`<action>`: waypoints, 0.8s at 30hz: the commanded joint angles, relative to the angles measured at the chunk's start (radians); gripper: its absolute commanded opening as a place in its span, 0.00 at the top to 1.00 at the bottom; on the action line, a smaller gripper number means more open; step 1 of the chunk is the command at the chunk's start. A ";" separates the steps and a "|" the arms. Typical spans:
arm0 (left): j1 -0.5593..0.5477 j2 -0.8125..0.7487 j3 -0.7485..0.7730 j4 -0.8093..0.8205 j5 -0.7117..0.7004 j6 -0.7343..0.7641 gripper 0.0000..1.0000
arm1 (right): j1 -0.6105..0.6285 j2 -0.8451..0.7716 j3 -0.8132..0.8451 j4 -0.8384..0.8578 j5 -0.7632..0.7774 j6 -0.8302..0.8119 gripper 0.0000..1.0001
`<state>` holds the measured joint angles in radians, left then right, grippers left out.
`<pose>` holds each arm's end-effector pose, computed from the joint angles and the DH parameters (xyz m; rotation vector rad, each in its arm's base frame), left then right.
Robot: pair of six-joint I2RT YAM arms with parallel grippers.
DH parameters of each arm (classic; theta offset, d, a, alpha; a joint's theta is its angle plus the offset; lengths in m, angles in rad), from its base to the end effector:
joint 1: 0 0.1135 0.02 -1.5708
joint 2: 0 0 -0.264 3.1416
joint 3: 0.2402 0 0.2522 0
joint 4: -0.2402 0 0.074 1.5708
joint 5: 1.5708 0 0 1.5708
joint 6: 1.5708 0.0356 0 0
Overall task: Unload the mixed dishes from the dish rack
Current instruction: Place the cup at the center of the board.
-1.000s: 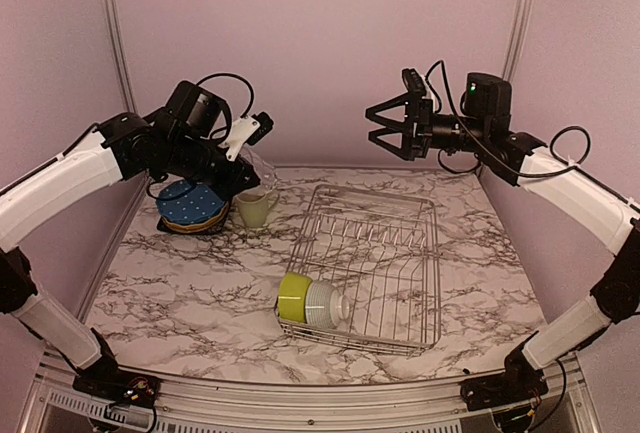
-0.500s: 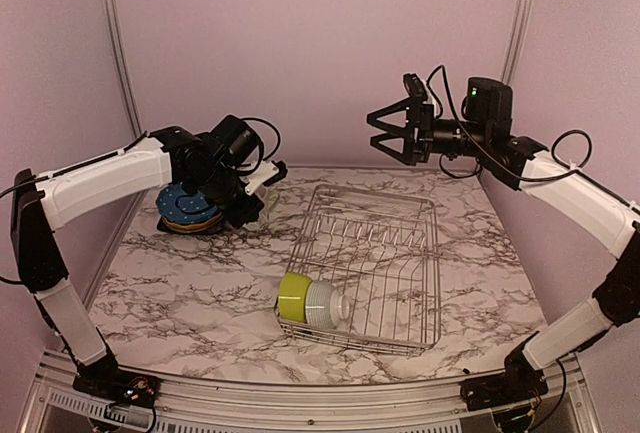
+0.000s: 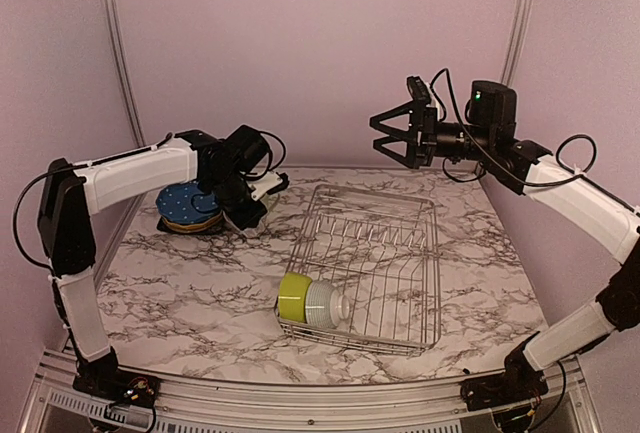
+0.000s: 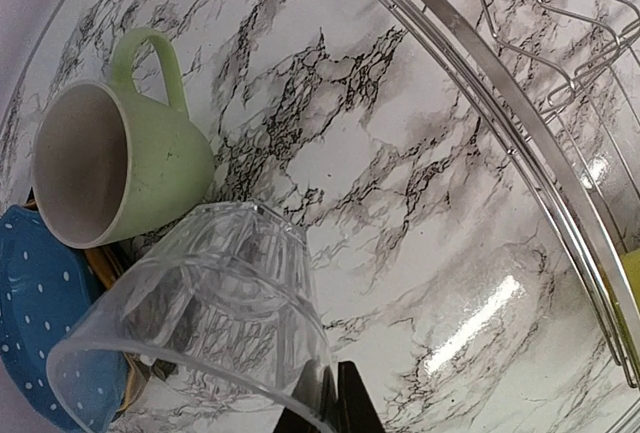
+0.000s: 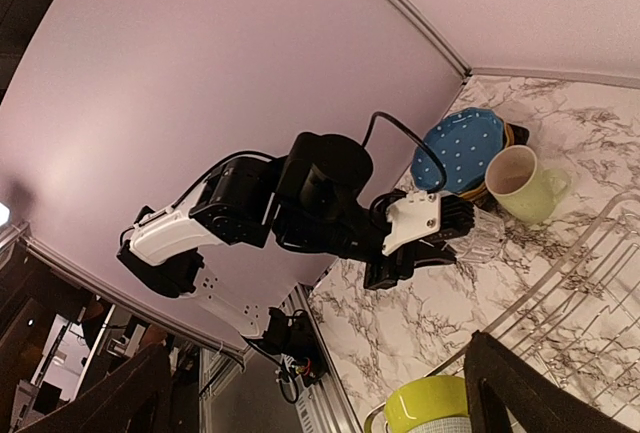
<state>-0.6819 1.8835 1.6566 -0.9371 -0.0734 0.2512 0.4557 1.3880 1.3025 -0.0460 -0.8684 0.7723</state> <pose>0.3096 -0.2480 0.2675 1.2090 2.4464 -0.0224 0.2730 0.1641 0.3992 -0.4399 1.8983 1.5958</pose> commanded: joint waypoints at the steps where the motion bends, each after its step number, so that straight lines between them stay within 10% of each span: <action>1: 0.011 0.041 0.052 -0.009 -0.020 0.007 1.00 | -0.003 -0.019 0.001 0.003 0.012 -0.013 0.01; 24: 0.061 0.146 0.104 0.009 -0.029 0.004 1.00 | -0.002 -0.019 0.004 -0.017 0.015 -0.032 0.02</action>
<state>-0.6296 2.0178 1.7191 -0.9424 -0.0917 0.2516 0.4557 1.3880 1.3025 -0.0471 -0.8619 0.7563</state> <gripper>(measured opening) 0.051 0.984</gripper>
